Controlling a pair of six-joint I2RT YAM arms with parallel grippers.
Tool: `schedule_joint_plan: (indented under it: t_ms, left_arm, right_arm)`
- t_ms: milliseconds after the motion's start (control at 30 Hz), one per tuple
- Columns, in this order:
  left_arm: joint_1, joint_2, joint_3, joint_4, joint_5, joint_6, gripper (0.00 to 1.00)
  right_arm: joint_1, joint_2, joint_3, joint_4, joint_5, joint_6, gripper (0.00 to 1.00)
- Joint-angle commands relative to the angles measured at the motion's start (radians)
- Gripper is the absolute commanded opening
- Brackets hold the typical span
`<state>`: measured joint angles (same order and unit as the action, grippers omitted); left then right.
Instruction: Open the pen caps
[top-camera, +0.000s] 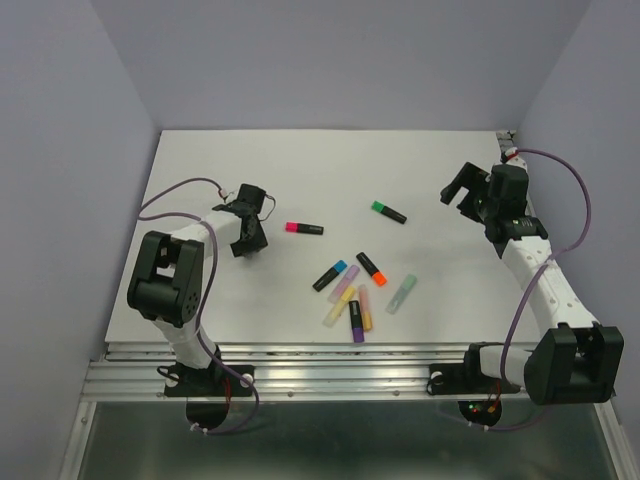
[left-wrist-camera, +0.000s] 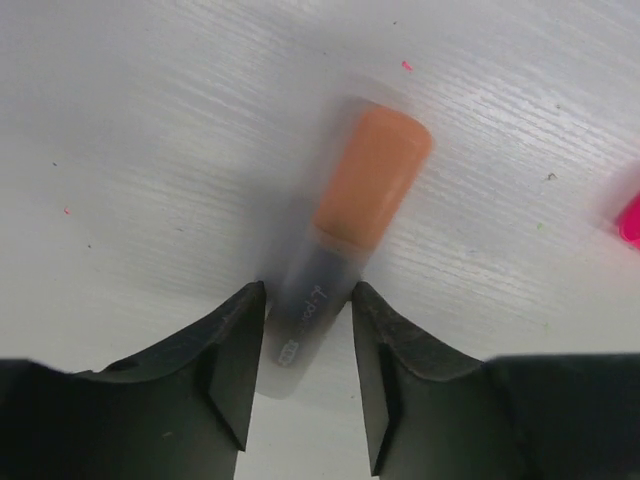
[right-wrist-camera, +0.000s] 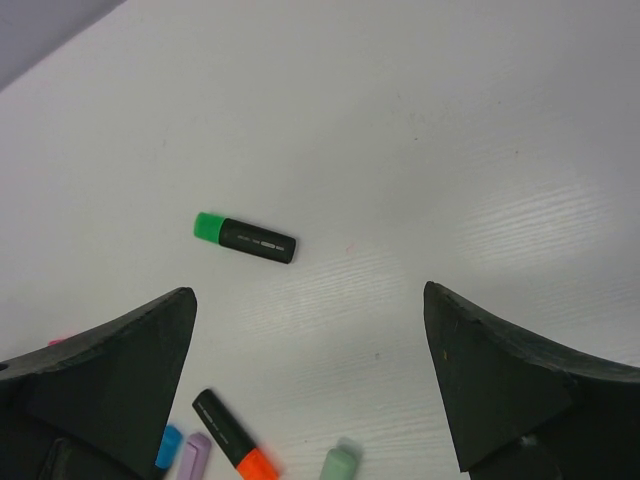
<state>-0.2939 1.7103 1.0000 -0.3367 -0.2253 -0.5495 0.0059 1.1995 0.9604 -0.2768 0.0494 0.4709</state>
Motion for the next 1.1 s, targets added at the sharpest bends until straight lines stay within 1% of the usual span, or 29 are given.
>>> schedule_joint_plan:
  t_ms: [0, 33, 67, 100, 133, 200, 300, 333, 400, 433, 467, 500, 533, 567, 600, 633, 667, 700, 767, 800, 833, 900, 933, 1000, 1067]
  left_arm:
    - [0.002, 0.046, -0.018, -0.041, 0.009, -0.004, 0.47]
    - [0.001, 0.043, -0.020, -0.035, 0.014, 0.005, 0.36]
    - [0.001, 0.043, -0.020, -0.024, 0.020, 0.013, 0.27]
    - [-0.001, 0.041, -0.020, -0.016, 0.036, 0.017, 0.15]
    - [-0.002, 0.034, -0.018, -0.004, 0.038, 0.020, 0.00]
    - [-0.007, 0.012, -0.009, -0.002, 0.023, 0.029, 0.00]
    - [-0.011, -0.047, -0.006, 0.004, -0.005, 0.028, 0.00]
    - [-0.011, -0.064, -0.006, 0.007, -0.008, 0.028, 0.00]
    - [-0.014, -0.107, 0.000, 0.005, -0.017, 0.026, 0.00]
    - [-0.022, -0.153, 0.000, 0.010, -0.017, 0.025, 0.00]
    - [-0.025, -0.181, 0.002, 0.013, -0.016, 0.028, 0.00]
    - [-0.034, -0.207, 0.000, 0.022, -0.011, 0.033, 0.00]
    - [-0.042, -0.268, -0.001, 0.051, 0.000, 0.039, 0.00]
    - [-0.062, -0.300, -0.006, 0.070, 0.013, 0.065, 0.00]
    - [-0.068, -0.366, -0.026, 0.135, 0.077, 0.081, 0.00]
    - [-0.079, -0.403, -0.067, 0.181, 0.121, 0.118, 0.00]
    - [-0.079, -0.438, -0.092, 0.233, 0.176, 0.131, 0.00]
    - [-0.082, -0.502, -0.116, 0.331, 0.308, 0.138, 0.00]
    - [-0.089, -0.544, -0.149, 0.418, 0.409, 0.145, 0.00]
    - [-0.096, -0.558, -0.170, 0.476, 0.487, 0.148, 0.00]
    - [-0.105, -0.572, -0.172, 0.491, 0.510, 0.151, 0.00]
    - [-0.141, -0.571, -0.161, 0.496, 0.518, 0.167, 0.00]
    - [-0.152, -0.566, -0.153, 0.496, 0.514, 0.174, 0.00]
    - [-0.177, -0.561, -0.146, 0.496, 0.506, 0.177, 0.00]
    - [-0.191, -0.557, -0.139, 0.496, 0.504, 0.177, 0.00]
  right_arm:
    - [-0.001, -0.005, 0.046, 0.025, 0.004, -0.003, 1.00]
    - [-0.003, -0.006, 0.043, 0.028, -0.006, -0.003, 1.00]
    - [-0.001, -0.009, 0.041, 0.033, -0.022, -0.006, 1.00]
    - [-0.003, -0.012, 0.038, 0.036, -0.043, -0.009, 0.99]
    - [-0.003, -0.015, 0.035, 0.056, -0.099, -0.012, 0.99]
    - [-0.003, -0.031, 0.012, 0.083, -0.144, -0.006, 0.99]
    - [-0.001, -0.055, -0.040, 0.166, -0.281, -0.011, 0.98]
    - [-0.001, -0.058, -0.049, 0.201, -0.365, -0.008, 0.99]
    - [-0.001, -0.058, -0.063, 0.235, -0.465, -0.008, 1.00]
    - [-0.001, -0.057, -0.065, 0.263, -0.556, 0.003, 1.00]
    - [-0.001, -0.054, -0.068, 0.268, -0.600, 0.017, 1.00]
    - [-0.001, -0.040, -0.072, 0.307, -0.644, 0.032, 1.00]
    - [-0.003, -0.032, -0.084, 0.355, -0.730, 0.075, 1.00]
    - [-0.001, -0.020, -0.092, 0.385, -0.770, 0.101, 1.00]
    - [-0.001, 0.003, -0.104, 0.440, -0.828, 0.156, 1.00]
    - [0.002, 0.018, -0.101, 0.456, -0.841, 0.175, 1.00]
    - [0.014, 0.028, -0.092, 0.452, -0.833, 0.179, 1.00]
    - [0.057, 0.044, -0.075, 0.411, -0.812, 0.160, 1.00]
    - [0.129, 0.061, -0.005, 0.346, -0.687, 0.114, 1.00]
    - [0.169, 0.072, 0.020, 0.317, -0.640, 0.092, 1.00]
    - [0.234, 0.093, 0.056, 0.300, -0.581, 0.091, 1.00]
    - [0.284, 0.120, 0.070, 0.333, -0.560, 0.165, 1.00]
    - [0.298, 0.129, 0.074, 0.391, -0.560, 0.188, 1.00]
    - [0.345, 0.149, 0.087, 0.466, -0.499, 0.230, 1.00]
    - [0.382, 0.172, 0.109, 0.479, -0.442, 0.233, 1.00]
